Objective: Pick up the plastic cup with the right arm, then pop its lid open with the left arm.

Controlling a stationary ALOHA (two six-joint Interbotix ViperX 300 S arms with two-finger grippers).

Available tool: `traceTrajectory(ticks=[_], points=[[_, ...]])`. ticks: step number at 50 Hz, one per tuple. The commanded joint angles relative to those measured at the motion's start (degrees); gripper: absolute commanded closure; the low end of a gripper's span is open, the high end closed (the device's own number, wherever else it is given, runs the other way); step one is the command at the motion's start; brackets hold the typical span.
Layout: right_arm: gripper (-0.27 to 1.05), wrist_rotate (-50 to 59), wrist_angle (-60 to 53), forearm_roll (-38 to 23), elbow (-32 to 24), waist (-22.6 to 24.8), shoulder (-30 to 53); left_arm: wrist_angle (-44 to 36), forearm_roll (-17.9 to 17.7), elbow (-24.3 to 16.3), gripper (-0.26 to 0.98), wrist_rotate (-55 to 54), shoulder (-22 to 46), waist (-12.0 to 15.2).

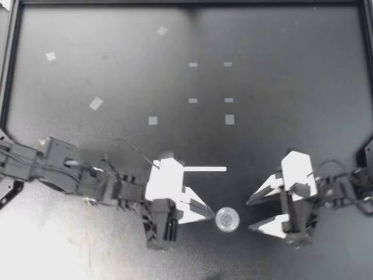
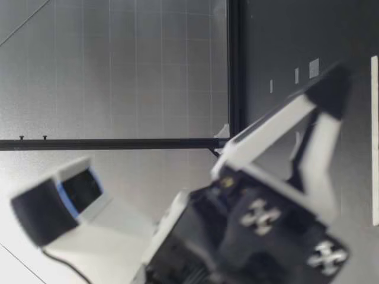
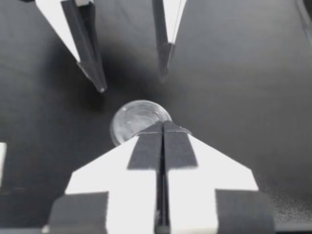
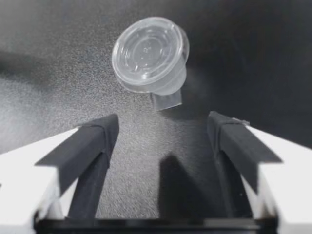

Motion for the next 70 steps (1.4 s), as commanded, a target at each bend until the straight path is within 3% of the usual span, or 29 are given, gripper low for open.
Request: traceTrajectory(ticks=[1,18,70], points=[[0.07,0.53,-2.20,0.79,-1.49,0.97,1.76,0.79,0.00,-2.55,0.75,0.00,0.35,-0.35],[0.07,0.70,-2.81,1.32,-3.16,1.23,3.78,0.97,-0.09,-6.15,0.75,0.18,5.01,-0.44],[0.07,0.00,-3.34,3.08,-6.24,1.23,7.82,0.88,-0.09,-5.19,0.75,0.88,7.12,1.14]])
